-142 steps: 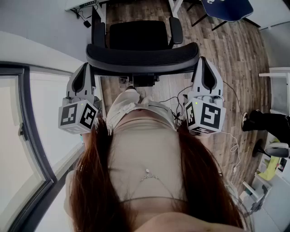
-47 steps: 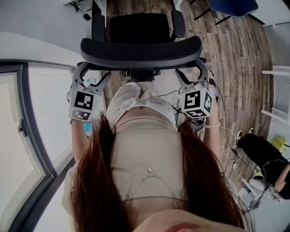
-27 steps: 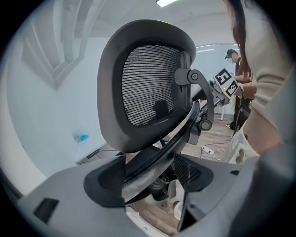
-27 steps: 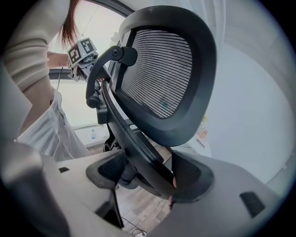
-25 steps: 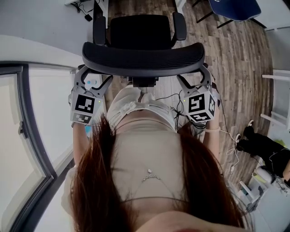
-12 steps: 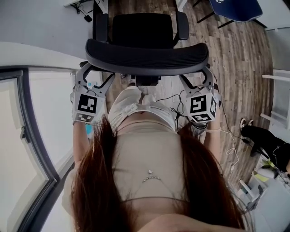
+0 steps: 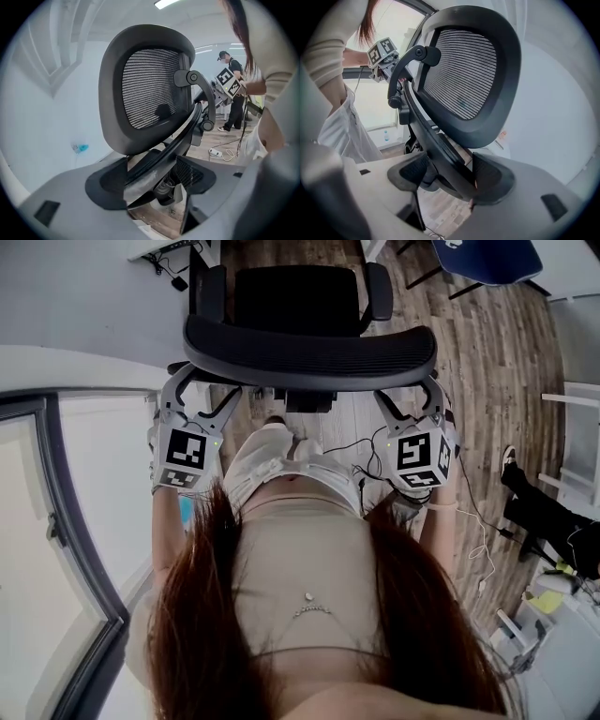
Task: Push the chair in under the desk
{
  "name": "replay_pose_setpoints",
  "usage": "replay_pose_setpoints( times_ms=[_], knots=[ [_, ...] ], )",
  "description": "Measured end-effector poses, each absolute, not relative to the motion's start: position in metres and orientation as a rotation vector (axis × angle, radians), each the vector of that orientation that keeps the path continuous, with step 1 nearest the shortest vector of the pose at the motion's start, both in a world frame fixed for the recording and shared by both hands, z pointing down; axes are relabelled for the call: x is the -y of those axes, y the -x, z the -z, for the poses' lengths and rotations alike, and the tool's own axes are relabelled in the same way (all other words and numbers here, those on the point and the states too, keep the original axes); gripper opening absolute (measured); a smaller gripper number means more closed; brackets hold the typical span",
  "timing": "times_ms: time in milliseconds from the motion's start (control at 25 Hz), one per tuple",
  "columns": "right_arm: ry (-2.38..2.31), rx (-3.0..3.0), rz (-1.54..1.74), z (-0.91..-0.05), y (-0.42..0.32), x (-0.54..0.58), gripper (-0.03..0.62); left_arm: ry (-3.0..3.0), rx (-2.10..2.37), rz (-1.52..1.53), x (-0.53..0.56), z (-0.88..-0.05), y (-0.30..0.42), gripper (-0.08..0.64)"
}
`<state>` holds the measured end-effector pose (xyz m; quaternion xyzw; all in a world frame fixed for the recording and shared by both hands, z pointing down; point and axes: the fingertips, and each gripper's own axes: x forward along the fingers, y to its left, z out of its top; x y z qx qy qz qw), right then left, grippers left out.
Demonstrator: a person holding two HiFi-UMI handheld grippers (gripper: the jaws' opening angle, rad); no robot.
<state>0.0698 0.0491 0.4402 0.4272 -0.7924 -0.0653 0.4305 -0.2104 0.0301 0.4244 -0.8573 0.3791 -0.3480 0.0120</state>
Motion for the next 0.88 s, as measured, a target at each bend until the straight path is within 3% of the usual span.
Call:
replay_pose_setpoints(
  times_ms=[880],
  knots=[
    [-1.12,1.969,0.134,-0.441,-0.073,0.018,0.319,2.67,-1.129,1.155,0.041,-0.425,0.203,0.322]
  ],
)
